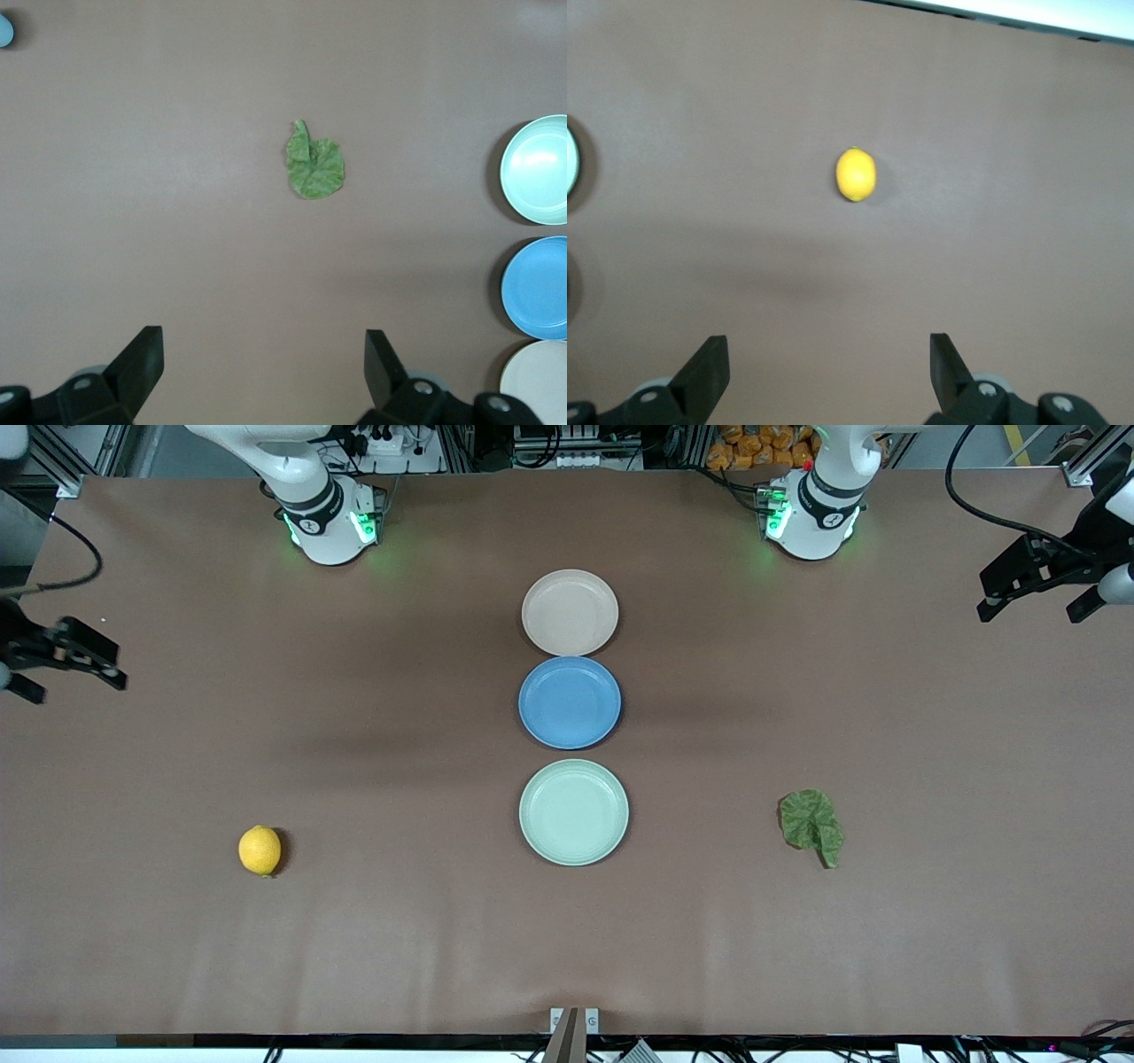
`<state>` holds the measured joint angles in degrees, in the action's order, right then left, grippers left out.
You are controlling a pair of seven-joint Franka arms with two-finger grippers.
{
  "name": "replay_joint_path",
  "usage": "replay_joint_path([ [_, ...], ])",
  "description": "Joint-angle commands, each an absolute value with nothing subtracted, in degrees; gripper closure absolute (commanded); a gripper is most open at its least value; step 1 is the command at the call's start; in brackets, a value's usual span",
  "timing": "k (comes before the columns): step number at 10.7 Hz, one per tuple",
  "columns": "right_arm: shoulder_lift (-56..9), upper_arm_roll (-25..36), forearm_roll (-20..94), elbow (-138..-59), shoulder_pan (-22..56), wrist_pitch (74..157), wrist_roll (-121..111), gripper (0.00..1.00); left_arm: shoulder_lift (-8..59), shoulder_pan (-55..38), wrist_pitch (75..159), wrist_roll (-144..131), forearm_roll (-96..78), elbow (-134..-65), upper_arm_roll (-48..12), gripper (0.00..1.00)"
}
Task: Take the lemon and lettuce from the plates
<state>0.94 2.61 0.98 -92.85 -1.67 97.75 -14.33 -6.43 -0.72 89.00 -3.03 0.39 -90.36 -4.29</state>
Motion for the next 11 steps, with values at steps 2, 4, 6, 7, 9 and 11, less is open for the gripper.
replay_joint_path([
  [2, -1.14, 3.95, -1.23, -88.51, -0.88, 91.68, -11.18, 0.0, -6.15, -0.26, 87.98, -1.41, 0.7, -89.56, -4.39, 0.0],
  [4, -1.14, 3.95, -0.97, -88.59, -1.14, 90.88, -9.76, 0.0, -6.15, -0.26, 87.54, -1.41, 0.7, -89.56, -4.31, 0.0],
  [6, -1.14, 3.96, -0.88, -88.59, -1.93, 90.44, -9.76, 0.0, -6.06, -0.26, 87.36, -1.41, 0.7, -89.47, -4.39, 0.0],
  [7, -1.14, 3.96, -0.53, -88.59, -1.93, 90.0, -9.67, 0.0, -6.15, -0.26, 87.28, -1.41, 0.7, -89.56, -4.39, 0.0],
  [9, -1.05, 3.96, -0.53, -88.42, -1.93, 90.35, -9.84, 0.0, -6.06, -0.26, 87.19, -1.41, 0.7, -89.56, -4.39, 0.0],
  [11, -1.05, 3.96, -0.44, -88.42, -1.93, 90.61, -9.84, 0.0, -5.8, -0.26, 87.19, -1.41, 0.7, -89.47, -4.39, 0.0],
])
